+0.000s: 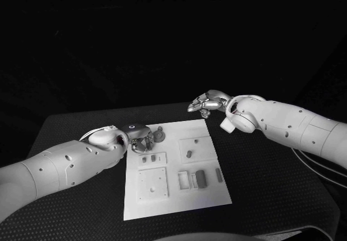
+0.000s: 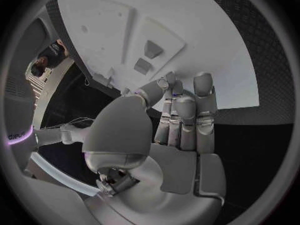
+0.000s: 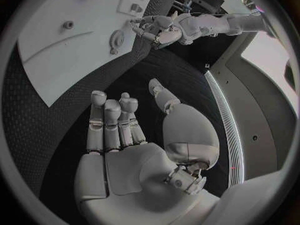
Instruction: Assemble the parts on the task board
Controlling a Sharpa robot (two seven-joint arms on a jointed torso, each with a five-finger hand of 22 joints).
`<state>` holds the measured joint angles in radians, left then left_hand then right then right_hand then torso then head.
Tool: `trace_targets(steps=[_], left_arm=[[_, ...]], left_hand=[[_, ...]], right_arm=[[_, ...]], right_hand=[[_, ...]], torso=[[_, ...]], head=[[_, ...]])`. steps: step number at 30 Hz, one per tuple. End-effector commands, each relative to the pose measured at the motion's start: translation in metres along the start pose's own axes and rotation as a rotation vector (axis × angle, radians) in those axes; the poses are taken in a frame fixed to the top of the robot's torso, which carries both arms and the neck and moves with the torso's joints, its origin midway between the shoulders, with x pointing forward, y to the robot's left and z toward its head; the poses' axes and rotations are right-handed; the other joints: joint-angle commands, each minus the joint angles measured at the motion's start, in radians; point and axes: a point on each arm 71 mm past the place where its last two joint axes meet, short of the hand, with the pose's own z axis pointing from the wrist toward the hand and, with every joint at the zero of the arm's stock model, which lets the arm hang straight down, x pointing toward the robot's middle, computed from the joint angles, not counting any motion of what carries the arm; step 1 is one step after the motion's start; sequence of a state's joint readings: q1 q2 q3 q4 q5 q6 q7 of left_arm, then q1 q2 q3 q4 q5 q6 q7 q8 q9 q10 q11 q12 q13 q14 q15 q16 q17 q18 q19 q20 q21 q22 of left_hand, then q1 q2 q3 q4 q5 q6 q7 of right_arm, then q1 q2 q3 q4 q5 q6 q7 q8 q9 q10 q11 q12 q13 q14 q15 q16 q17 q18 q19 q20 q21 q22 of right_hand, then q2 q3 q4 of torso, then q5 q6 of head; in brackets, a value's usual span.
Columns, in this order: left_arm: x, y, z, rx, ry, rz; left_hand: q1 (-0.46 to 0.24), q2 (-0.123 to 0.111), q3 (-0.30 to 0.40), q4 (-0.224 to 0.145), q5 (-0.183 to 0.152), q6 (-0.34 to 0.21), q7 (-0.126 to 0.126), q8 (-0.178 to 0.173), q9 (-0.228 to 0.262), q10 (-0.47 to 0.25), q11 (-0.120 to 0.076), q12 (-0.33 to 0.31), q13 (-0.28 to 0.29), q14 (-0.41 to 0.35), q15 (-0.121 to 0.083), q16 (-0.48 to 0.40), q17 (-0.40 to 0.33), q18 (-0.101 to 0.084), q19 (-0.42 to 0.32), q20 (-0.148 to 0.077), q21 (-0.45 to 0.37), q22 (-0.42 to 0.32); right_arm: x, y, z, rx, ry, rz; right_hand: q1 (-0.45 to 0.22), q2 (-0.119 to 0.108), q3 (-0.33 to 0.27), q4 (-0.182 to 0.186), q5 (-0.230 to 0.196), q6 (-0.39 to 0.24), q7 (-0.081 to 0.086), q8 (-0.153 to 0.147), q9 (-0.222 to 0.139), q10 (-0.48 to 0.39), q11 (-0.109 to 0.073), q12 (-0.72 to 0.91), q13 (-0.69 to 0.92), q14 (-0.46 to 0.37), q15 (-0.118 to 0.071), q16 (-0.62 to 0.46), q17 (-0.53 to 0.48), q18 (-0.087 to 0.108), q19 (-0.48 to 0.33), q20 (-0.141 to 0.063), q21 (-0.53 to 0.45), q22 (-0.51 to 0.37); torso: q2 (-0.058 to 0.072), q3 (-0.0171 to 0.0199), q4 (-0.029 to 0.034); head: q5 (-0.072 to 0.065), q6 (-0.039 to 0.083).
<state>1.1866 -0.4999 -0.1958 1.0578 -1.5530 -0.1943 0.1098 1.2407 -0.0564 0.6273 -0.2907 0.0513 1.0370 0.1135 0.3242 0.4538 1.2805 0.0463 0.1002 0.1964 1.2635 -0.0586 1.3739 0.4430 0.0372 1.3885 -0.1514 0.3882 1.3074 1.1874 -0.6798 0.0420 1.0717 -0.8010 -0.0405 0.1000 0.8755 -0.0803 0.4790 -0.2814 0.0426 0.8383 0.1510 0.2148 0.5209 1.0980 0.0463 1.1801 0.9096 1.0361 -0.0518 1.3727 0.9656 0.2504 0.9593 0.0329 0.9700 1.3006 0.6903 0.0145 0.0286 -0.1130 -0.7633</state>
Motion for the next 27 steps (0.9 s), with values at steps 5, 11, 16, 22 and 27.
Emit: trace_targets(steps=[5,11,16,22,27], left_arm=[[0.0022,-0.0033,0.0027,0.014,0.019,0.002],[0.0039,-0.0047,0.003,0.024,0.007,-0.003],[0.0047,-0.0052,0.0027,0.025,0.004,-0.009],[0.0066,-0.0038,0.002,0.02,0.019,-0.009],[0.0066,-0.0035,0.001,0.022,0.012,-0.013]], left_hand=[[-0.001,0.007,0.005,-0.001,0.003,0.005,0.001,0.005,0.001,0.011,0.002,0.006,0.001,0.002,-0.007,-0.004,0.001,0.086,-0.002,-0.009,0.004,0.021],[-0.002,0.006,0.003,-0.001,0.002,0.003,0.002,0.003,0.0,0.009,0.003,0.004,0.001,0.001,-0.006,-0.005,0.001,0.085,-0.003,-0.009,0.004,0.021],[-0.002,0.004,0.001,-0.001,0.002,-0.002,0.004,0.001,-0.001,0.006,0.004,0.001,0.0,-0.001,-0.005,-0.006,0.002,0.085,-0.005,-0.009,0.003,0.021],[-0.001,0.004,0.001,-0.002,0.002,-0.002,0.005,0.001,-0.001,0.006,0.004,0.0,0.001,-0.001,-0.005,-0.006,0.002,0.085,-0.005,-0.009,0.003,0.021],[-0.002,0.001,-0.002,-0.001,0.002,-0.005,0.006,-0.001,-0.002,0.004,0.005,-0.002,0.0,-0.001,-0.004,-0.006,0.003,0.084,-0.006,-0.009,0.003,0.021]], right_arm=[[0.0007,0.0011,0.0002,-0.009,0.005,0.002],[0.0004,0.0008,0.0,-0.008,0.004,0.002],[0.0004,0.0006,-0.0001,-0.005,0.003,0.001],[0.0002,0.0006,-0.0003,-0.005,0.001,0.001],[0.0,0.0005,-0.0006,-0.004,0.001,0.001]], right_hand=[[-0.002,0.006,0.005,0.0,0.006,0.0,0.007,-0.001,0.0,-0.003,-0.002,0.006,-0.001,0.001,-0.01,0.005,-0.001,0.011,0.007,-0.003,0.001,-0.002],[-0.002,0.006,0.005,0.0,0.006,0.0,0.007,-0.001,0.0,-0.003,-0.002,0.006,-0.001,0.001,-0.01,0.005,-0.002,0.011,0.007,-0.003,0.001,-0.002],[-0.002,0.006,0.005,0.0,0.006,0.0,0.007,-0.001,0.0,-0.003,-0.002,0.006,-0.002,0.001,-0.01,0.005,-0.002,0.011,0.007,-0.003,0.001,-0.002],[-0.002,0.007,0.006,0.0,0.006,0.0,0.007,-0.001,0.0,-0.003,-0.002,0.006,-0.002,0.001,-0.01,0.005,-0.002,0.011,0.007,-0.003,0.001,-0.002],[-0.002,0.007,0.006,0.0,0.006,0.0,0.007,-0.001,0.0,-0.003,-0.002,0.006,-0.002,0.001,-0.01,0.005,-0.002,0.011,0.007,-0.003,0.001,-0.002]], torso=[[0.001,0.0004,-0.0008],[0.001,0.0002,-0.0006],[0.0,0.0005,-0.0001],[-0.001,0.0006,-0.0001],[0.0,0.0004,0.0015]], head=[[0.0,0.0],[-0.002,-0.001],[-0.002,-0.002],[-0.005,0.002],[-0.007,0.001]])
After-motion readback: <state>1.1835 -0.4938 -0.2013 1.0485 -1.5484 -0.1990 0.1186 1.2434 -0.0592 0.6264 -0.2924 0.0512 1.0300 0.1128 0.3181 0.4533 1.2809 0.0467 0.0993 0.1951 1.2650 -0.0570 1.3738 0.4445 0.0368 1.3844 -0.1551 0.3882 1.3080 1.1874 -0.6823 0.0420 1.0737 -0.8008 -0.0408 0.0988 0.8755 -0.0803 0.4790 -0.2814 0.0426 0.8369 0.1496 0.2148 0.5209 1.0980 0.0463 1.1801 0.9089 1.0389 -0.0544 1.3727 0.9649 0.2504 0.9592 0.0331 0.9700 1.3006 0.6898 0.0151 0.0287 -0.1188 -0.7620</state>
